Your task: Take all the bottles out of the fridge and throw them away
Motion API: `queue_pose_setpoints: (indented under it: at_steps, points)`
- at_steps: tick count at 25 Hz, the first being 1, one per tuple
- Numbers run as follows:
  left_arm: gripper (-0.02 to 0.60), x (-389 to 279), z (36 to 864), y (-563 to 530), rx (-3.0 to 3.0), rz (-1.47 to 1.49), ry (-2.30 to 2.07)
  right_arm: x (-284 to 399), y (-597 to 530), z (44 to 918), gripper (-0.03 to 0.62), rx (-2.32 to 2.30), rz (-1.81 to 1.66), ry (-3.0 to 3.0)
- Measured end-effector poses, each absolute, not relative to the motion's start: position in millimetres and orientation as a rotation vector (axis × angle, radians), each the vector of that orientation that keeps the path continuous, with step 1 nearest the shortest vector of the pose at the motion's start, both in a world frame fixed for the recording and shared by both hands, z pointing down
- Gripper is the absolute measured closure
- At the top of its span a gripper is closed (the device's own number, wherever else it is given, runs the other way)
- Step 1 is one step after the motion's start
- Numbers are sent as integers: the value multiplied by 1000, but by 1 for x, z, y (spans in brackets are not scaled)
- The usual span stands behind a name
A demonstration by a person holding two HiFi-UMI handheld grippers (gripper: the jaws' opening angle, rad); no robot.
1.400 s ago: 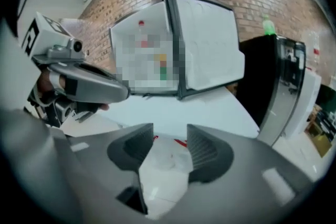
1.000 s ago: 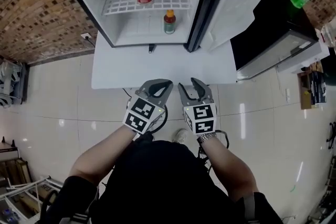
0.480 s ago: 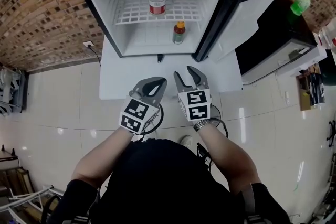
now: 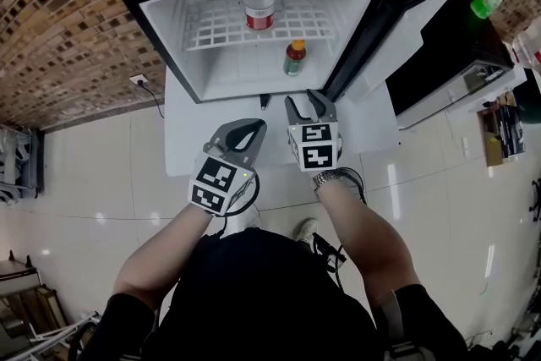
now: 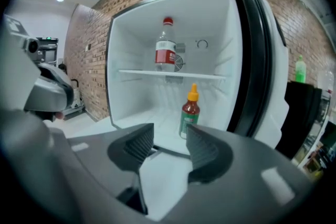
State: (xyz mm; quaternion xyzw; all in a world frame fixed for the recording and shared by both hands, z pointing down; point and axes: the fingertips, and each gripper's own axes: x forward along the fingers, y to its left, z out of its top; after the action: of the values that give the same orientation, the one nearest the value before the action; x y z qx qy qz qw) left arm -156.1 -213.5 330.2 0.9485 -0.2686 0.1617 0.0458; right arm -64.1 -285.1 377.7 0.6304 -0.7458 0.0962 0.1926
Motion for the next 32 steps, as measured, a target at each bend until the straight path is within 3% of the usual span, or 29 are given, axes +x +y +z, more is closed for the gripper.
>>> queue_pose_setpoints:
  at_steps: [4,10,14,32]
  points:
    - [578,-167,337,-224,2887,518,-813,-57,-317,389,397,1797,293,-2059]
    - [578,-184,351,-229,2865,568,-813,-49,-363,404,319,1812,341,-2019]
    - [578,-199,363,-234,2834,605,-833,-36,-392,419,306,1828,354,-1971]
    - [578,-225,383,-248,2776,650,-877,-27,-426,442,318,1861,401,-1941]
